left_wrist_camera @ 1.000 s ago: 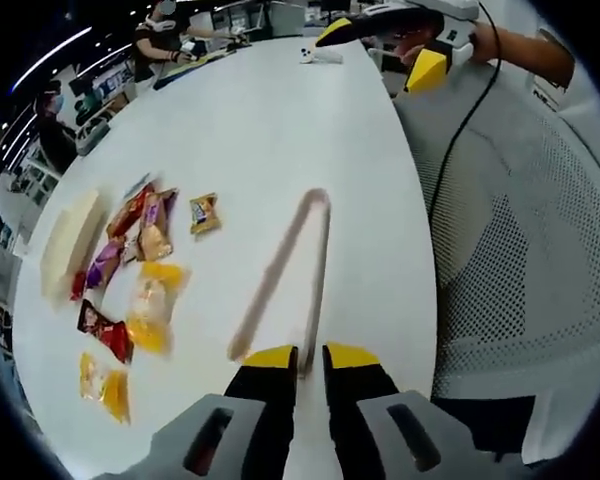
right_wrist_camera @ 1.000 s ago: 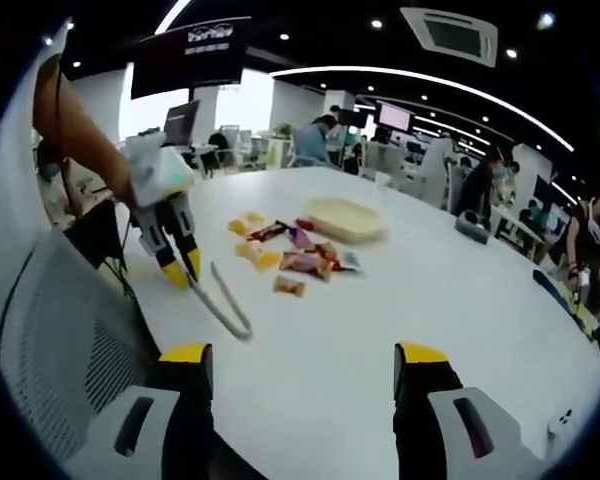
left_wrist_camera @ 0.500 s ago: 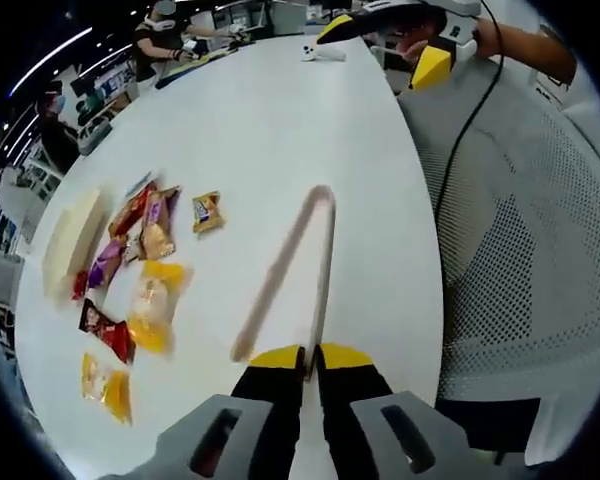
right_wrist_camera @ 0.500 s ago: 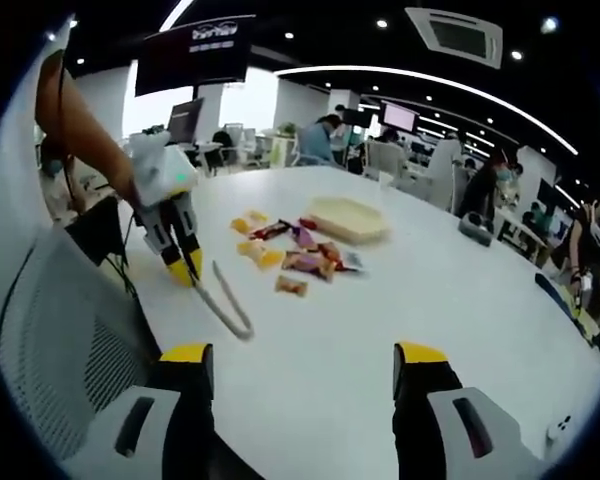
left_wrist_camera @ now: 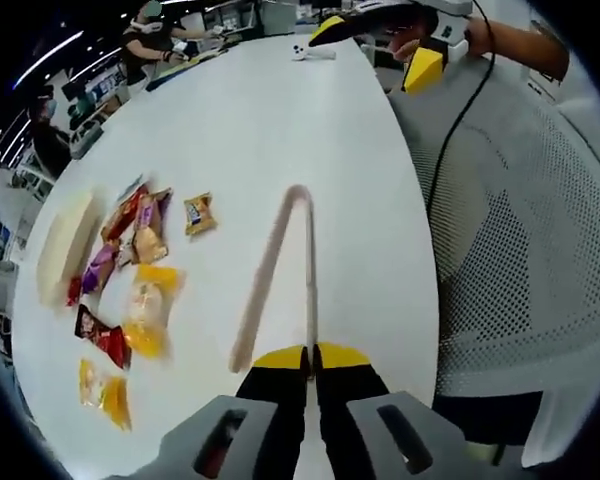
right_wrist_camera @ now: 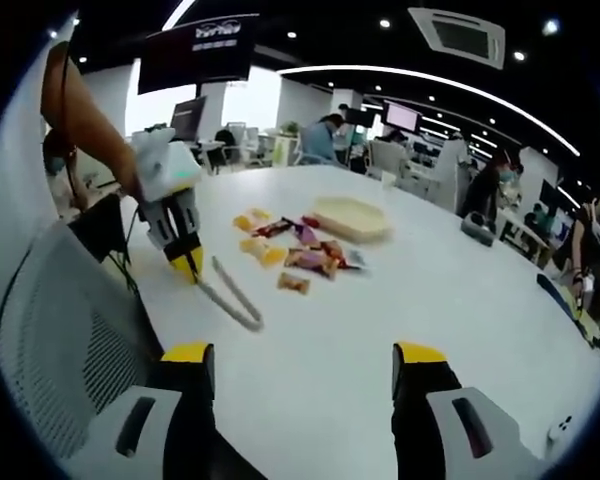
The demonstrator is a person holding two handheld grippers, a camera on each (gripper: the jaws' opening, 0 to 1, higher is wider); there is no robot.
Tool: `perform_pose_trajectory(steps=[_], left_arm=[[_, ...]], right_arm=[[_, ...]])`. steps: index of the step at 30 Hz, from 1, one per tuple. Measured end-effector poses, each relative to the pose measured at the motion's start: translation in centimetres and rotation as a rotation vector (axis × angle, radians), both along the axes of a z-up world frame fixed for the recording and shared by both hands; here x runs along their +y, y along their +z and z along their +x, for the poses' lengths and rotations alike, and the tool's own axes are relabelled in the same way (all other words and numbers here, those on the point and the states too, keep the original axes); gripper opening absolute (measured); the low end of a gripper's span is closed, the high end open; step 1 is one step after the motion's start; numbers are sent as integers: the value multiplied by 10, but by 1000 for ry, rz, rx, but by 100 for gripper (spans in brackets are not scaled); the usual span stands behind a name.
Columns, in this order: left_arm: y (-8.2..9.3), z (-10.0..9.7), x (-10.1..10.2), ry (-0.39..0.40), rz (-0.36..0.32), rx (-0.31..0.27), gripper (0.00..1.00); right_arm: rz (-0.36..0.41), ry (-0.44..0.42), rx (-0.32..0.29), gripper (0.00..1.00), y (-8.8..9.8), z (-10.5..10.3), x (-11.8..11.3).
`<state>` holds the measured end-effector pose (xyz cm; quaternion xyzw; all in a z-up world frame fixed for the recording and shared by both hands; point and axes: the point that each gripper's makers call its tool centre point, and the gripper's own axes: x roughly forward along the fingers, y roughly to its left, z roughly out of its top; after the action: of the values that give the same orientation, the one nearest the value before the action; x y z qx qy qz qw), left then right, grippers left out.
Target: Place the target food into the container with the food tongs after gripping and lifting it, then release it inside without dropping or visibly crushing the food.
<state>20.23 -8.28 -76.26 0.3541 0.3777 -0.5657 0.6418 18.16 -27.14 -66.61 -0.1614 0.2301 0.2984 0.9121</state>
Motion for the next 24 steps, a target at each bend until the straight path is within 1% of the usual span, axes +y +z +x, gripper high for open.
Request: perform_pose_trajectory(steps=[2, 5, 8, 9, 11, 16, 19, 22, 24], left_arm=[[0, -1, 0, -10, 3, -3, 0], [0, -2, 0, 0, 2, 3, 0], [-1, -2, -1, -25, 6, -15, 0], [-1, -2, 0, -20, 7, -14, 0], [-1, -3, 0, -35, 7, -31, 0], [0, -2, -1, -16, 3, -27, 0], [-1, -2, -1, -12, 16, -26, 0], [-1, -3, -1, 12, 14, -18, 0], [-1, -4, -1, 16, 17, -23, 0]], right_arm=[[2, 1, -2, 73, 0, -1, 0], [4, -3, -1, 72, 0, -1, -1], [-2, 1, -2, 72, 0, -2, -1], [0, 1, -4, 72, 1, -2, -1], [0, -2, -4, 72, 1, -2, -2], [1, -5, -9, 72, 2, -1, -2], [9, -7, -17, 72, 6, 0, -1], [2, 3, -20, 72, 7, 0, 0], [7, 8, -20, 71, 7, 0, 2]])
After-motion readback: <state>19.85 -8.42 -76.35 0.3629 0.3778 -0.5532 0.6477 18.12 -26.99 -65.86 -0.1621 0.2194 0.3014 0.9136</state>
